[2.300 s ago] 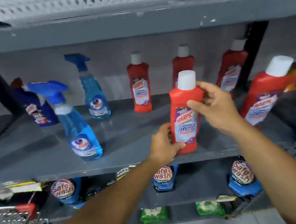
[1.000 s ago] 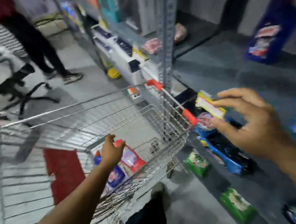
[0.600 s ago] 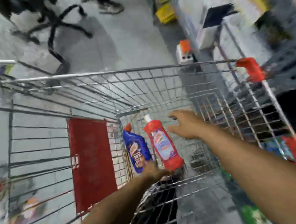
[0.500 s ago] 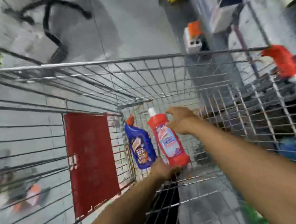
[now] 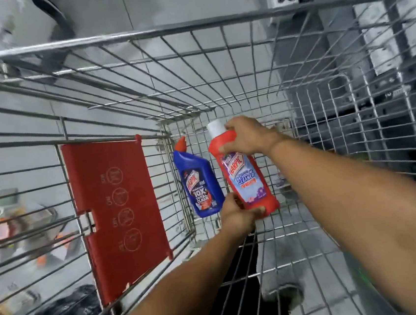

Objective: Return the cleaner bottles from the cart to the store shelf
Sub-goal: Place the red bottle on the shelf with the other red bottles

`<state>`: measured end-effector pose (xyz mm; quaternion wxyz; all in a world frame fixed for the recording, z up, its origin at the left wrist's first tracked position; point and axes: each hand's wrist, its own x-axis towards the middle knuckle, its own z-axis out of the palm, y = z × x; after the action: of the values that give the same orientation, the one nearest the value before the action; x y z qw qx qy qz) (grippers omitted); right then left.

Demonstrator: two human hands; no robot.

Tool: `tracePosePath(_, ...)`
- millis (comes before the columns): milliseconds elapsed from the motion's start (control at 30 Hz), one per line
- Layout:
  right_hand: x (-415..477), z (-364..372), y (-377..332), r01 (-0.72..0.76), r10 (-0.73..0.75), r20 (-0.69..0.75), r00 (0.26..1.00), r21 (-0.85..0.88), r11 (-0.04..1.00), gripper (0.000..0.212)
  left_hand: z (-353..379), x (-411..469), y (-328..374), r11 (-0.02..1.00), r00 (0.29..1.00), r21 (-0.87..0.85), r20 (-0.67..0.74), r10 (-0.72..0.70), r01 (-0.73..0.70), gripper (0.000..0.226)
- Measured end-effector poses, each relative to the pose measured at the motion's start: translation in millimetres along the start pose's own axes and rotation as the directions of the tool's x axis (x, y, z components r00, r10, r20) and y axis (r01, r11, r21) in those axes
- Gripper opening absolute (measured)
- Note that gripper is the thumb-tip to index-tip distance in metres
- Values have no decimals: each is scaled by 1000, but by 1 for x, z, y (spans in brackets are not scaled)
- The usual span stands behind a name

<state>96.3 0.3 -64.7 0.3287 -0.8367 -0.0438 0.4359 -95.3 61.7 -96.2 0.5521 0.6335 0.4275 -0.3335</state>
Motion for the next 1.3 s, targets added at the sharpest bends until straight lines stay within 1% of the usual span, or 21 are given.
tracePosePath(67,-25,-17,-9,77,-72,-58,996,85,993,66,-7,-10,10,990,993,79,-22,116,-114,62)
tracePosePath(167,-78,-50,-27,159,-120,-209,971,184,970,74,-19,-35,40,935,956,205,10,292,-288,64)
tracePosePath(267,-139,-82,-48,278,-176,-396,901,216,936,75,-28,-70,77,868,894,227,39,446,-443,64)
tracePosePath(333,-192,-104,-61,363,-208,-520,828,215,906,73,-30,-105,99,778,808,236,66,585,-582,65)
tracePosePath(467,-300,-136,-83,513,-261,-706,659,168,842,72,-28,-180,131,587,624,228,150,767,-777,64)
tracePosePath(567,-379,-139,-89,612,-288,-784,550,144,777,71,-24,-234,139,453,497,231,193,846,-861,69)
tracePosePath(600,-406,-134,-87,641,-302,-804,512,124,757,71,-21,-253,135,396,444,233,213,870,-888,66)
tracePosePath(700,-476,-105,-79,689,-315,-843,435,87,719,69,-14,-291,112,255,306,213,259,916,-943,59)
tracePosePath(800,-554,-62,-43,682,-254,-915,314,32,730,67,20,-333,75,98,170,202,378,910,-975,53)
tracePosePath(867,-601,-33,-11,655,-177,-959,221,11,756,63,54,-360,51,22,105,174,481,870,-984,50)
tracePosePath(933,-655,-5,29,617,-71,-992,104,9,787,60,104,-386,22,-54,22,110,598,801,-992,52)
tracePosePath(1033,-729,32,92,576,103,-992,-69,45,816,60,182,-426,-24,-82,-45,13,749,661,-997,55)
tracePosePath(1100,-771,49,130,528,203,-961,-190,75,846,59,233,-452,-53,-125,-107,-43,815,569,-991,61)
tracePosePath(1133,-788,56,148,505,243,-940,-237,95,858,59,257,-463,-66,-138,-126,-62,843,523,-988,63)
tracePosePath(1167,-803,61,164,485,277,-921,-275,116,867,59,279,-473,-78,-150,-135,-71,868,478,-986,64)
tracePosePath(1200,-814,64,178,474,308,-905,-294,141,869,59,299,-480,-88,-165,-138,-71,887,441,-984,63)
tracePosePath(1300,-837,76,216,444,376,-869,-323,212,871,58,343,-497,-112,-209,-140,-68,925,353,-976,58)
